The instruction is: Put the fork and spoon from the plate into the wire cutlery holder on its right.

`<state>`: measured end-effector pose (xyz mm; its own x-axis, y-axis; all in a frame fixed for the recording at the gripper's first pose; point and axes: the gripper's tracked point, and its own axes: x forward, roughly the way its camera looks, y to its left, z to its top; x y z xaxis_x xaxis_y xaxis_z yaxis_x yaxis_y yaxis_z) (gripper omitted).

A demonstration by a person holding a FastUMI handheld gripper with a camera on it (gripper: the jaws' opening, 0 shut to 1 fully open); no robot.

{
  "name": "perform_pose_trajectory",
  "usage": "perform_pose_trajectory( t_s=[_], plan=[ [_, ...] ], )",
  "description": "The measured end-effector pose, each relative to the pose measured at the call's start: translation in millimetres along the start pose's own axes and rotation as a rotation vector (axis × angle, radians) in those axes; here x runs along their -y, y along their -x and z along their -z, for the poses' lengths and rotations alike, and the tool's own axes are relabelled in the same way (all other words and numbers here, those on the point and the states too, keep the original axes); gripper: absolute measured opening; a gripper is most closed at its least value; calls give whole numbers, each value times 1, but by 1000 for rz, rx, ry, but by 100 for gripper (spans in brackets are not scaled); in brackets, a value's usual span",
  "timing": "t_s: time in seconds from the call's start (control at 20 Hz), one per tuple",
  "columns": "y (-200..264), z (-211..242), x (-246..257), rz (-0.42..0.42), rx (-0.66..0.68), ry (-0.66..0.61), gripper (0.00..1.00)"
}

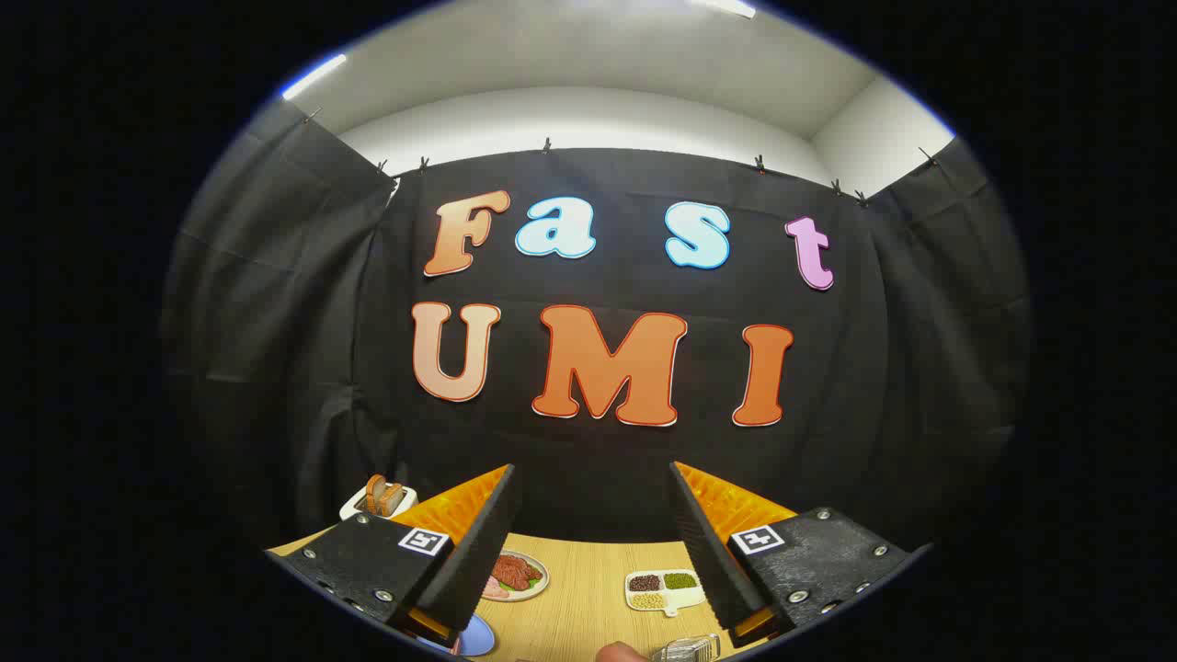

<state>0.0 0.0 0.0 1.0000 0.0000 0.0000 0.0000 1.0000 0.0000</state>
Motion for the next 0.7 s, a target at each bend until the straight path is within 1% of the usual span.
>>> perform_pose_trajectory(
  t_s=[0.35,0.7],
  plan=[
    [-2,11,-5,-9,-38,2,96],
    [-4,11,-8,-7,-38,9,96]
  ],
)
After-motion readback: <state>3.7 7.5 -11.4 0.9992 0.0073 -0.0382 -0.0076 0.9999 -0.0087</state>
